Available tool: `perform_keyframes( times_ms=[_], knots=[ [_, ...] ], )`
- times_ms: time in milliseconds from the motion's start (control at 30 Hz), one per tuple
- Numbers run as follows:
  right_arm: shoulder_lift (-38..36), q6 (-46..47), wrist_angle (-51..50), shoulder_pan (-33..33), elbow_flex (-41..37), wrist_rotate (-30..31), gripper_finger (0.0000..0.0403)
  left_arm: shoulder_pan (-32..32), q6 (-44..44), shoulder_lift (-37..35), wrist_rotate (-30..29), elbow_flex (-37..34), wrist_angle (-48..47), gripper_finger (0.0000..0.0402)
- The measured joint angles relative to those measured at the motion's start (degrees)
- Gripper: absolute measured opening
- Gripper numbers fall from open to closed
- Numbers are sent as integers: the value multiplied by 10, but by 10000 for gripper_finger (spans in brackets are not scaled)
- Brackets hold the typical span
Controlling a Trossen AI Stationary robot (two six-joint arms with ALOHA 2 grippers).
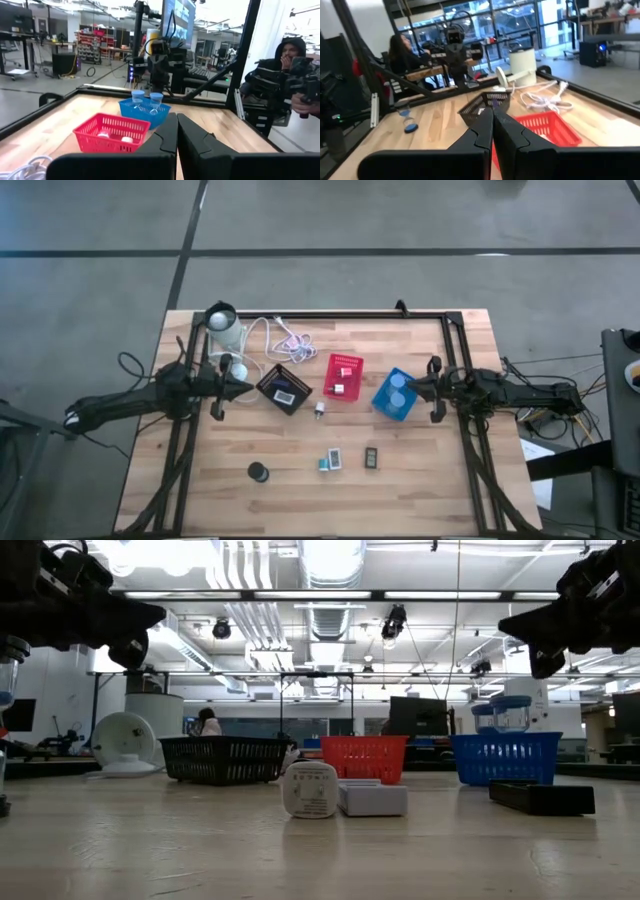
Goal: Pick & Place Office items
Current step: Put the black hourglass into the blue basket
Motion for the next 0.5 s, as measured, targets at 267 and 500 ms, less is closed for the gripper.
perform_keyframes(
  times_ms=[267, 500],
  knots=[
    [0, 22, -12, 0, 0, 8, 8, 0, -2, 0, 0, 0, 7, 3],
    [0, 21, -12, 0, 0, 13, 8, 0, 1, 0, 0, 0, 19, 3]
  ],
)
